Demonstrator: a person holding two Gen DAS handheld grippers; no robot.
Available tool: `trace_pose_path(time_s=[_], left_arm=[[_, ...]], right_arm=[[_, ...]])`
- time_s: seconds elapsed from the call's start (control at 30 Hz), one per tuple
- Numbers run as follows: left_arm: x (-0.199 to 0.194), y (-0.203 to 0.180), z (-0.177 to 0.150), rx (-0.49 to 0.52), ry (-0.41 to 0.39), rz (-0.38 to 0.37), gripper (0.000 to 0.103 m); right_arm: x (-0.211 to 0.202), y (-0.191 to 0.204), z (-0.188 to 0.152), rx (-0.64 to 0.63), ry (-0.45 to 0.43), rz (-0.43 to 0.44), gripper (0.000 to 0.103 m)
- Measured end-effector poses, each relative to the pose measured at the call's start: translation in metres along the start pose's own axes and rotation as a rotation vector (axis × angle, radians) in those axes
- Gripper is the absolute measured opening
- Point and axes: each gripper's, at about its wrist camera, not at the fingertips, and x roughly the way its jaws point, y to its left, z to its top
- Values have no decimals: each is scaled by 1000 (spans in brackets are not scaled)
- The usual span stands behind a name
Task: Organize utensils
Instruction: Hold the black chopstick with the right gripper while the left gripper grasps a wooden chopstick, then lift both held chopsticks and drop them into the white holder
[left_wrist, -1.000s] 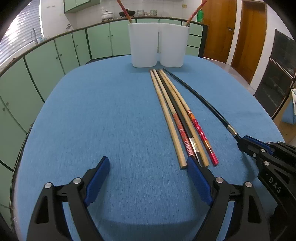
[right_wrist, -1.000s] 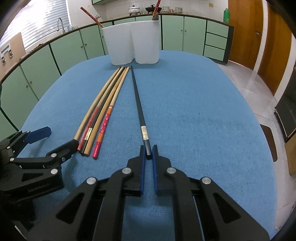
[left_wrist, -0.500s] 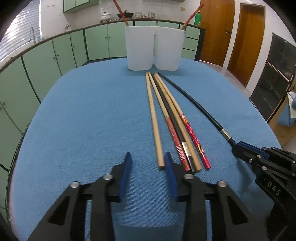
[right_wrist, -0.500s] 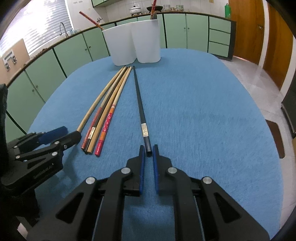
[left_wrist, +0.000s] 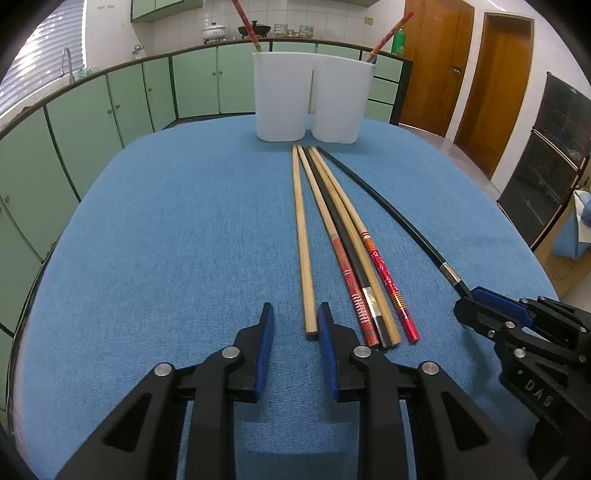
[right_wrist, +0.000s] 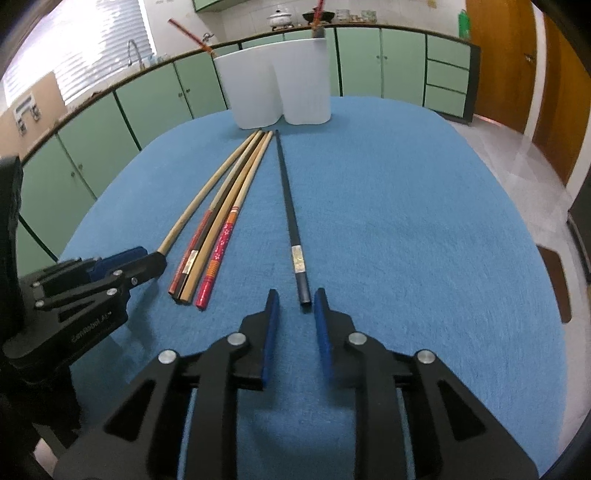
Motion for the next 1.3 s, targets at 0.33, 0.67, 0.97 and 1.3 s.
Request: trace_pose_path(time_s=[0.33, 0.67, 0.97, 1.3], left_arm=[[0, 2, 2, -11, 1, -9, 7], [-34, 4, 6, 9, -47, -13, 7], [-96, 9, 38, 18, -190, -24, 7], [-138, 12, 83, 39, -312, -63, 7]], right_arm=[[-1, -4, 2, 18, -7, 31, 6], [-41, -14, 12, 31, -54, 42, 6], [-82, -19, 39, 31, -139, 56, 6], [-132, -31, 94, 30, -269, 89, 6]])
